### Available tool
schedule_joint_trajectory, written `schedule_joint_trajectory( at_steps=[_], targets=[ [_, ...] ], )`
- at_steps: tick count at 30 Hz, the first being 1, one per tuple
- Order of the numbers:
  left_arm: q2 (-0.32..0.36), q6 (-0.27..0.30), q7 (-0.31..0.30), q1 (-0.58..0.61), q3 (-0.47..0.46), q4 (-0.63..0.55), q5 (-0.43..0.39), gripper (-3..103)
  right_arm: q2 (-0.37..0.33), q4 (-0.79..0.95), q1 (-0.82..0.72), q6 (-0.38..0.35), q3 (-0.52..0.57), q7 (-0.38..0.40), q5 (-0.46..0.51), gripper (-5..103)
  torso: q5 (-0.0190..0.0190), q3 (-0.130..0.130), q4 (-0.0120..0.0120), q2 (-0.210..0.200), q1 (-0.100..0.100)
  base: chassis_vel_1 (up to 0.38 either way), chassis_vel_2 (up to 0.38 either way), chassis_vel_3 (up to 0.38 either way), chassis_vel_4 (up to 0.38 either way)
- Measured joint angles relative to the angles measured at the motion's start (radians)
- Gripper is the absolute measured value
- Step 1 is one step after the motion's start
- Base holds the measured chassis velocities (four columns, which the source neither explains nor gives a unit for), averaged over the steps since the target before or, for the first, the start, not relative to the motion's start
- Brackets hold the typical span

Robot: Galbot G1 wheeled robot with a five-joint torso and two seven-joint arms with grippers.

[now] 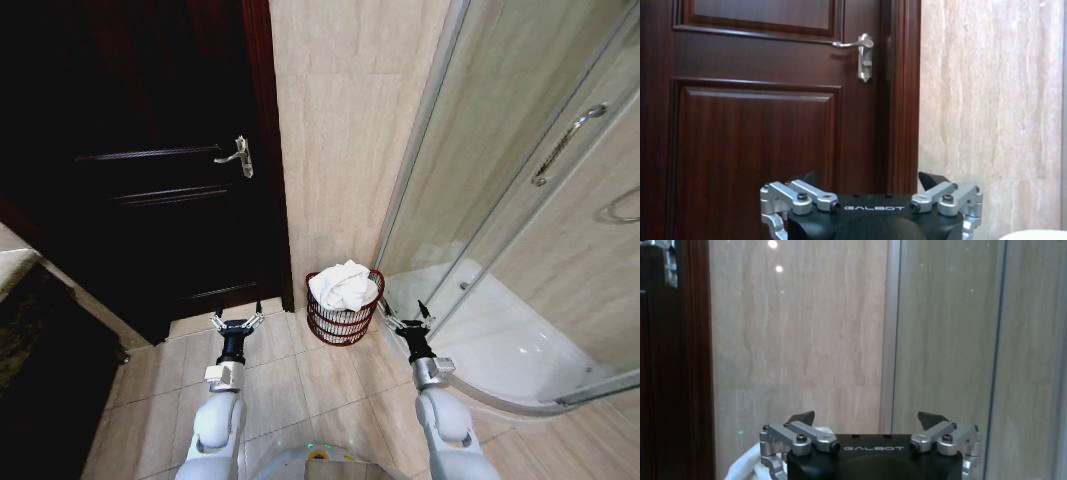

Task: Discard the used towel into the hamper.

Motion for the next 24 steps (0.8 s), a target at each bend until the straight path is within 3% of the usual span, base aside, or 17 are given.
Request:
schedule_joint_trajectory(
  at_steps=[24],
  targets=[
    [0.000, -0.058, 0.113, 0.010, 0.015, 0.014, -0.005, 100, 0.005, 0.008, -0.021, 0.015, -0.006, 0.032, 0.005, 100, 0.0000, -0.060, 0.0000, -0.105, -0.045, 0.000, 0.000, 0.000, 0.000]
  ],
)
